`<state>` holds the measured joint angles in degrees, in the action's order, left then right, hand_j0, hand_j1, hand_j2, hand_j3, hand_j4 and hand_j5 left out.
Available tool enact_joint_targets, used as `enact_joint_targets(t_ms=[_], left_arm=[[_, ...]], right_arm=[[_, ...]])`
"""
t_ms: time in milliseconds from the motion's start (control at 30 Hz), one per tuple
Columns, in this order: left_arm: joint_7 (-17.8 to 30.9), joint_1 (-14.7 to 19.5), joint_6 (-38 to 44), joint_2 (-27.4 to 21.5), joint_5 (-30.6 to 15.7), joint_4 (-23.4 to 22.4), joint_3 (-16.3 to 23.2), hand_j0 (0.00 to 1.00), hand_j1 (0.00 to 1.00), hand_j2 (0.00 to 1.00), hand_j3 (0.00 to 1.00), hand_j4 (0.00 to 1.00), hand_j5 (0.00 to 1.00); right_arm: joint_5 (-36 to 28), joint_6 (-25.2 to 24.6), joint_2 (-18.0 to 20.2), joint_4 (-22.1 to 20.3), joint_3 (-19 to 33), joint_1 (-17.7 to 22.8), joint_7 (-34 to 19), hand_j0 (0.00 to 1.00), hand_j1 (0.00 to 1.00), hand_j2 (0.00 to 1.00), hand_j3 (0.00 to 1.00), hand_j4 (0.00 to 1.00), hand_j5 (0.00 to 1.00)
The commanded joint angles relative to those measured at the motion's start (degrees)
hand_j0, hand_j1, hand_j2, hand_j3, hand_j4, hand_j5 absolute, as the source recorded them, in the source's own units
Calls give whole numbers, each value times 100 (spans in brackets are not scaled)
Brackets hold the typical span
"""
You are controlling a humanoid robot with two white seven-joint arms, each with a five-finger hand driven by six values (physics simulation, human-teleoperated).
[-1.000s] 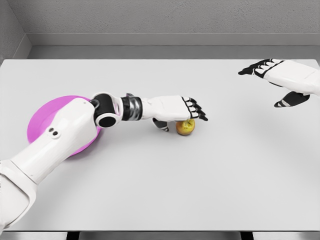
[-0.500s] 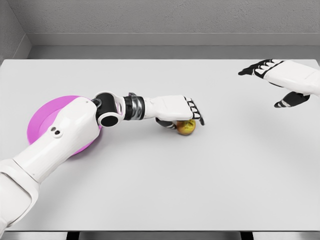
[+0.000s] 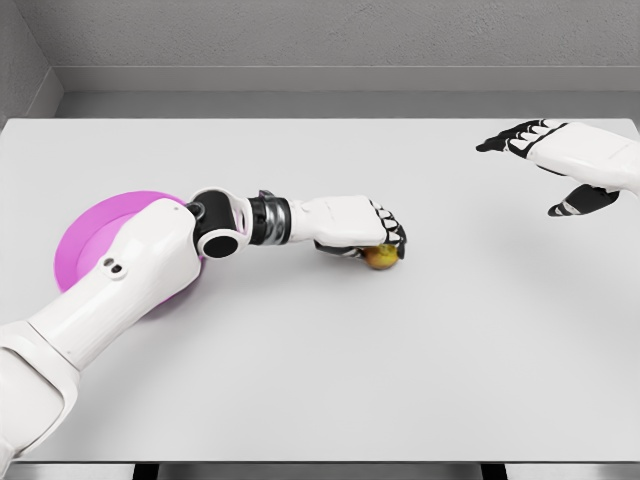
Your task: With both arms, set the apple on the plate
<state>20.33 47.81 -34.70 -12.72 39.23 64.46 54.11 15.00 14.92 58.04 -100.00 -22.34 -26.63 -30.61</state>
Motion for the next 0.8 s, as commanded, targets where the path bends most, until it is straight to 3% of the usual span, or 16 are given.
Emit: enact_joint_targets(t_ms=[0, 67, 367, 767], left_arm=[[59, 0, -30, -2, 32, -4, 21, 47, 47, 47, 47, 47, 47], [50, 0, -30, -20, -3, 5, -5, 39, 39, 39, 39, 39, 39], [6, 70, -30, -547, -487, 313, -234, 40, 40, 40, 40, 40, 40], [6, 0, -30, -2313, -997, 910, -542, 40, 40, 40, 40, 40, 40]], right_arm=[[-15, -7, 6, -2, 2, 0, 3, 100, 100, 100, 100, 100, 100], [-15, -7, 6, -2, 2, 0, 3, 100, 100, 100, 100, 100, 100], [-15, -7, 14, -2, 2, 0, 3, 100, 100, 100, 100, 100, 100], [-15, -7, 14, -2, 2, 0, 3, 100, 100, 100, 100, 100, 100]])
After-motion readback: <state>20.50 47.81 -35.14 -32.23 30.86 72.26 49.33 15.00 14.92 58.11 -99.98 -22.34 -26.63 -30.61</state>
